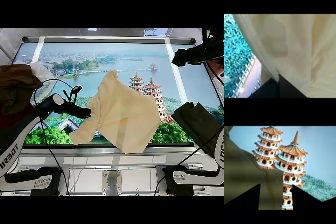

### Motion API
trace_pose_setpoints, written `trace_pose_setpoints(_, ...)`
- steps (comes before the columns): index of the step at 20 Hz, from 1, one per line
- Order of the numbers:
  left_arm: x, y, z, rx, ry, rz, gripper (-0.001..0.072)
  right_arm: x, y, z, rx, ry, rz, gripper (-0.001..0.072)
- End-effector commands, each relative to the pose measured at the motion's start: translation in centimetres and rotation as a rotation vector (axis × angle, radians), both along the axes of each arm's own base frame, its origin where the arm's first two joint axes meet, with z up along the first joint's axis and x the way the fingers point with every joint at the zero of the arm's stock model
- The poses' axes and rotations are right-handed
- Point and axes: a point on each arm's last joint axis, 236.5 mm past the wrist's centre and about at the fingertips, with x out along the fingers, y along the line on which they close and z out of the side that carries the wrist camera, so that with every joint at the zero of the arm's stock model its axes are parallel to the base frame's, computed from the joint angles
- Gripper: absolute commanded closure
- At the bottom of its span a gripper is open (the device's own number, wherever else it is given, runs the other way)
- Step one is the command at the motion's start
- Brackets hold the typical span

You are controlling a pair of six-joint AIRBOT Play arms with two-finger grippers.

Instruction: Fold the shirts.

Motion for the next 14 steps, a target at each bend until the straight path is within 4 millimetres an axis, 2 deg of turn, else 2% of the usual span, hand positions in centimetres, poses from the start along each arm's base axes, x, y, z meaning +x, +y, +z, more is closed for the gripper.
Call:
trace_pose_setpoints(1,-0.7,0.0,0.4,0.015,0.026,-0.053,0.0695,-4.4,1.6,-4.3,0.057,0.250,0.045,0.0267)
trace_pose_setpoints(4,1.6,0.7,2.2,0.059,-0.033,-0.041,0.0695,-9.8,3.2,-12.0,0.140,0.581,0.044,0.0267)
trace_pose_setpoints(6,3.3,0.8,4.2,0.072,-0.086,-0.050,0.0695,-12.0,3.8,-16.9,0.178,0.707,0.016,0.0267)
trace_pose_setpoints(8,5.3,1.2,6.1,0.103,-0.155,-0.050,0.0695,-13.2,3.7,-21.3,0.183,0.754,-0.029,0.0267)
trace_pose_setpoints(9,6.2,1.7,6.9,0.125,-0.178,-0.028,0.0696,-13.5,4.2,-23.1,0.212,0.765,-0.067,0.0267)
trace_pose_setpoints(11,8.8,3.8,8.6,0.207,-0.249,0.048,0.0695,-14.8,6.9,-25.0,0.332,0.805,-0.067,0.0266)
trace_pose_setpoints(12,10.0,5.3,9.4,0.256,-0.282,0.098,0.0695,-15.8,8.1,-25.8,0.363,0.824,-0.041,0.0266)
trace_pose_setpoints(14,11.6,9.1,10.5,0.341,-0.307,0.207,0.0695,-17.3,9.0,-27.5,0.353,0.853,-0.026,0.0266)
